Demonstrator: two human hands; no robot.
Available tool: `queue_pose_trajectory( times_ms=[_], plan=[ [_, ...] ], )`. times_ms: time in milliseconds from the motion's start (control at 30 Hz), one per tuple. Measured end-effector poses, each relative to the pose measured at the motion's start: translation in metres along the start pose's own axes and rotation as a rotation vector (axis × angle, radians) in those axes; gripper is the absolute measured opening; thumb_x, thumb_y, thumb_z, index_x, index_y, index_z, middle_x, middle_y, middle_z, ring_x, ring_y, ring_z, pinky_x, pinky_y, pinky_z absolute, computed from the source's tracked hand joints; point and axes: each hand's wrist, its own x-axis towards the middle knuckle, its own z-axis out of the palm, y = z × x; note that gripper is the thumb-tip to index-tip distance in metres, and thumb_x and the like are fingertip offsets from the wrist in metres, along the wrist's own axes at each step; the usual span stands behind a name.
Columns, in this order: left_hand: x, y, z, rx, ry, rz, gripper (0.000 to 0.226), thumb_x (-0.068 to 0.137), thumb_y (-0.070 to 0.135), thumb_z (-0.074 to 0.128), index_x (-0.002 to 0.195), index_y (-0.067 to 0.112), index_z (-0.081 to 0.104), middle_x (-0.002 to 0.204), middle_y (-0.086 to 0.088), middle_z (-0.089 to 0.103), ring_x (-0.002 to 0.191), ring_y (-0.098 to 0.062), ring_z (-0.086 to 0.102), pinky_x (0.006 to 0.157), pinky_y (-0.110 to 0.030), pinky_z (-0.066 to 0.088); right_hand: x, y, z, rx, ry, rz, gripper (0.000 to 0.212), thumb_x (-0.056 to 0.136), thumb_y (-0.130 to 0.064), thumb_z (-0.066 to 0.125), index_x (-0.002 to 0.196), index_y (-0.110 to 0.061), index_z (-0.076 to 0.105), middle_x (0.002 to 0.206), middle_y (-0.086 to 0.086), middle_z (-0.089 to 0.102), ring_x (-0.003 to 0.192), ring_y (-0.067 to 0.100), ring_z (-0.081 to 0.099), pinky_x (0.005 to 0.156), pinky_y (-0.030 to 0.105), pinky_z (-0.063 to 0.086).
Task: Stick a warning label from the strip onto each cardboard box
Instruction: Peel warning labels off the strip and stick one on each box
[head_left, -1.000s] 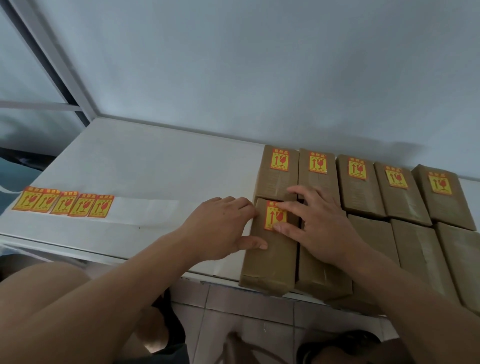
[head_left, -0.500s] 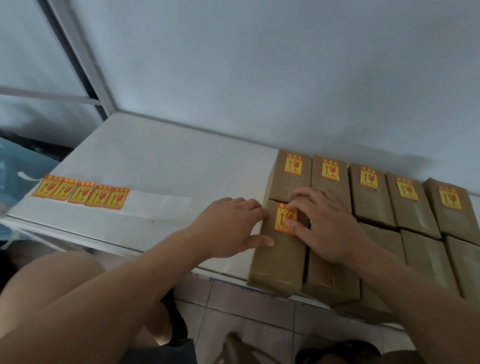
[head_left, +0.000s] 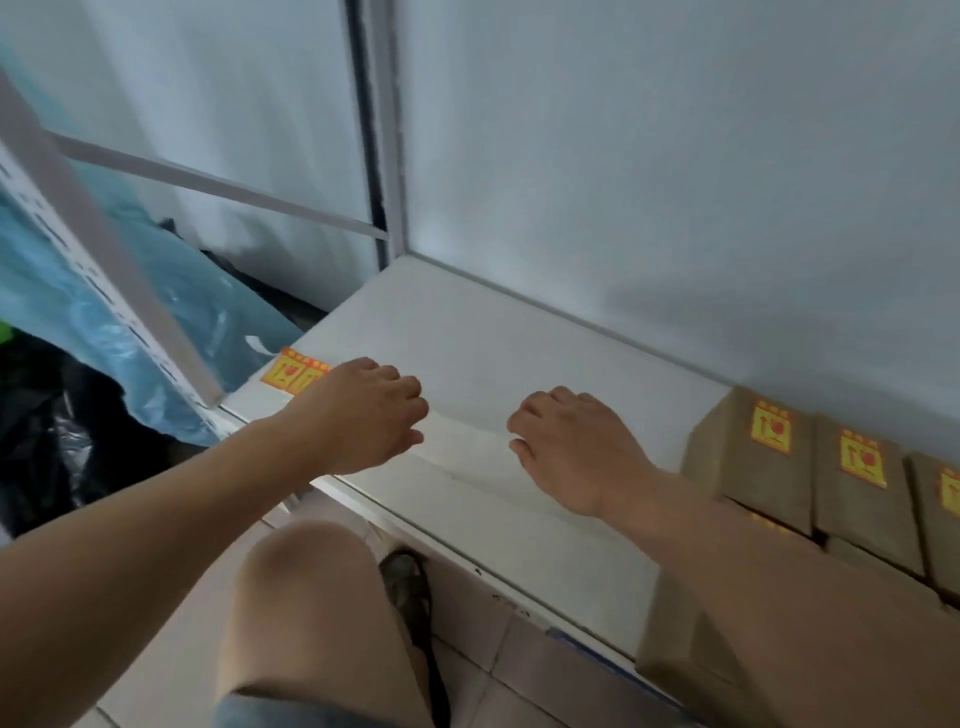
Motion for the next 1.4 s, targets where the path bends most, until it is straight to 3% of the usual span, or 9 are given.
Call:
queue_pose_trajectory(
  times_ms=[100, 300, 467, 600, 767, 1100, 1267, 1400],
  plan=[
    [-0.012, -0.024, 0.021, 0.01, -0.054, -0.076, 0.044, 0.097, 0.052, 0.028, 0.119, 0.025, 0.055, 0.113, 0.004, 0.058, 0.098, -0.02, 0.056, 0.085, -0.034, 0.043, 0.043, -0.024, 0.013, 0.088, -0.019, 0.029, 0.032, 0.101, -0.032, 0.036, 0.12, -0.018, 0.056, 0.116, 0.001, 0.057, 0.104, 0.024, 0.052, 0.081, 0.035, 0.044],
    [-0.008, -0.048, 0.051, -0.106, -0.091, -0.183, 0.045, 0.097, 0.054, 0.035, 0.124, 0.024, 0.055, 0.118, 0.003, 0.058, 0.101, -0.019, 0.055, 0.085, -0.036, 0.048, 0.106, -0.064, 0.043, 0.436, -0.083, 0.269, 0.026, 0.099, -0.025, 0.043, 0.12, -0.018, 0.057, 0.114, 0.005, 0.056, 0.105, 0.026, 0.055, 0.084, 0.034, 0.044],
    [0.002, -0.054, 0.072, -0.189, -0.117, -0.221, 0.043, 0.097, 0.051, 0.041, 0.129, 0.024, 0.052, 0.124, 0.002, 0.056, 0.104, -0.018, 0.055, 0.087, -0.037, 0.05, 0.127, -0.083, 0.064, 0.501, -0.17, 0.441, 0.032, 0.098, -0.027, 0.043, 0.128, -0.015, 0.05, 0.122, 0.009, 0.049, 0.107, 0.027, 0.056, 0.086, 0.034, 0.044],
    [0.003, -0.056, 0.086, -0.262, -0.138, -0.254, 0.043, 0.096, 0.047, 0.047, 0.135, 0.028, 0.048, 0.129, 0.0, 0.053, 0.106, -0.02, 0.055, 0.085, -0.039, 0.052, 0.131, -0.089, 0.073, 0.512, -0.149, 0.536, 0.028, 0.097, -0.028, 0.044, 0.121, -0.014, 0.053, 0.116, 0.008, 0.047, 0.095, 0.026, 0.058, 0.077, 0.031, 0.044],
    [-0.002, -0.056, 0.096, -0.339, -0.132, -0.262, 0.047, 0.097, 0.044, 0.047, 0.142, 0.035, 0.037, 0.142, 0.002, 0.042, 0.123, -0.021, 0.045, 0.098, -0.039, 0.045, 0.133, -0.093, 0.073, 0.501, -0.088, 0.568, 0.024, 0.095, -0.027, 0.051, 0.117, -0.018, 0.054, 0.112, 0.005, 0.047, 0.09, 0.022, 0.059, 0.074, 0.032, 0.048],
    [-0.005, -0.058, 0.106, -0.412, -0.094, -0.286, 0.048, 0.097, 0.046, 0.046, 0.143, 0.04, 0.036, 0.145, 0.004, 0.037, 0.129, -0.021, 0.038, 0.105, -0.039, 0.035, 0.14, -0.096, 0.071, 0.437, -0.073, 0.565, 0.03, 0.088, -0.026, 0.064, 0.112, -0.017, 0.048, 0.11, 0.004, 0.052, 0.094, 0.021, 0.06, 0.07, 0.031, 0.046],
    [-0.006, -0.059, 0.106, -0.428, -0.104, -0.289, 0.048, 0.097, 0.044, 0.047, 0.143, 0.039, 0.036, 0.146, 0.004, 0.036, 0.131, -0.021, 0.036, 0.106, -0.039, 0.034, 0.134, -0.096, 0.072, 0.436, -0.037, 0.49, 0.026, 0.09, -0.023, 0.061, 0.109, -0.016, 0.046, 0.109, 0.004, 0.054, 0.09, 0.021, 0.059, 0.067, 0.03, 0.042],
    [-0.007, -0.059, 0.108, -0.435, -0.094, -0.292, 0.047, 0.096, 0.045, 0.047, 0.142, 0.04, 0.037, 0.145, 0.005, 0.037, 0.13, -0.021, 0.037, 0.106, -0.039, 0.034, 0.13, -0.094, 0.074, 0.51, -0.005, 0.479, 0.017, 0.093, -0.026, 0.056, 0.105, -0.018, 0.046, 0.106, 0.002, 0.055, 0.087, 0.018, 0.058, 0.072, 0.032, 0.05]
  ],
)
